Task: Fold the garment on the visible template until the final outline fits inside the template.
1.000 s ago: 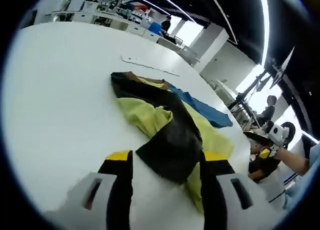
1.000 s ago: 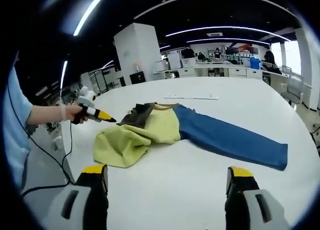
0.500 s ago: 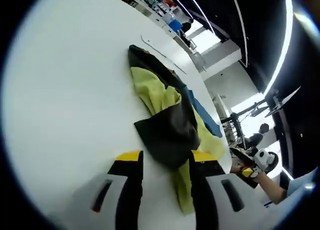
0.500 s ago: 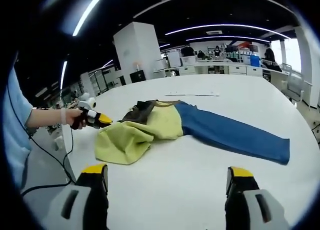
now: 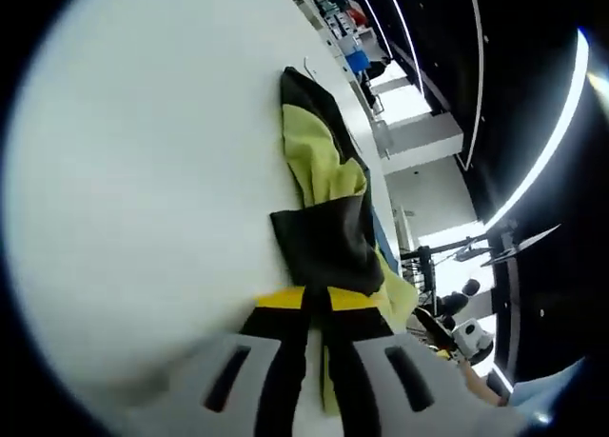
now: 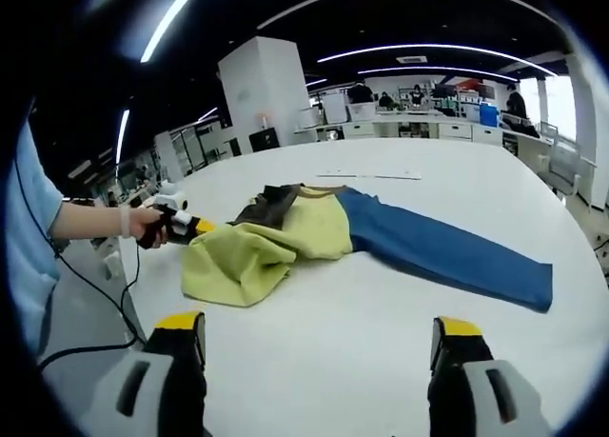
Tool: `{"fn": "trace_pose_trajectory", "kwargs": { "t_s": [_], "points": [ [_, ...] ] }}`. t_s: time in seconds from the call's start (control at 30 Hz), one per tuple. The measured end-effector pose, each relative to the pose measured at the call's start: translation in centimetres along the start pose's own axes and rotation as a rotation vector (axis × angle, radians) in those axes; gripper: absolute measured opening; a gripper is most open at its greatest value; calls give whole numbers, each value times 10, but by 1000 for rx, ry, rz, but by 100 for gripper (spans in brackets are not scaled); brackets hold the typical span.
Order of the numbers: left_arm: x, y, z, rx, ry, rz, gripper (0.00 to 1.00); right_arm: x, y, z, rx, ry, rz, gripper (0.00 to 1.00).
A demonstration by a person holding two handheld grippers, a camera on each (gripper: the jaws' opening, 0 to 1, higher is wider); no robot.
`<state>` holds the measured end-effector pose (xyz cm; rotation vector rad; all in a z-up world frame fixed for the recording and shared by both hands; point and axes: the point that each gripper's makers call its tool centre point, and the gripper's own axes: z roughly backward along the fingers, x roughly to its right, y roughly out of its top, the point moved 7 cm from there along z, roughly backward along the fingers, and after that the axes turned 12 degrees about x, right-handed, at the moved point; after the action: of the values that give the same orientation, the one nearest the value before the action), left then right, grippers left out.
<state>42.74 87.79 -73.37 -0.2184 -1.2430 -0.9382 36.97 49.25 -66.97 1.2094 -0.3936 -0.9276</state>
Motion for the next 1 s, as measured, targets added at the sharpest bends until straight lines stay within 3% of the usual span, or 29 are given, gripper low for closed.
{"fn": "trace_pose_trajectory", "kwargs": {
  "t_s": [0.2, 0.57, 0.7, 0.83, 1.0],
  "points": [
    [4, 0, 2, -2, -9, -10, 0, -1, 0, 0, -2, -2, -2, 99],
    [5, 25, 24, 58, -7, -103, 0, -6, 4, -8, 2, 12, 8, 99],
    [1, 40, 40, 109, 15, -164, 0, -9, 5, -11, -2, 19, 16, 99],
    [-18, 53, 60, 144, 79, -236, 0, -10, 5, -14, 1, 20, 13, 99],
    [-36, 64, 85, 190, 134, -239, 0, -11, 4, -19, -6, 30, 13, 99]
  ]
}}
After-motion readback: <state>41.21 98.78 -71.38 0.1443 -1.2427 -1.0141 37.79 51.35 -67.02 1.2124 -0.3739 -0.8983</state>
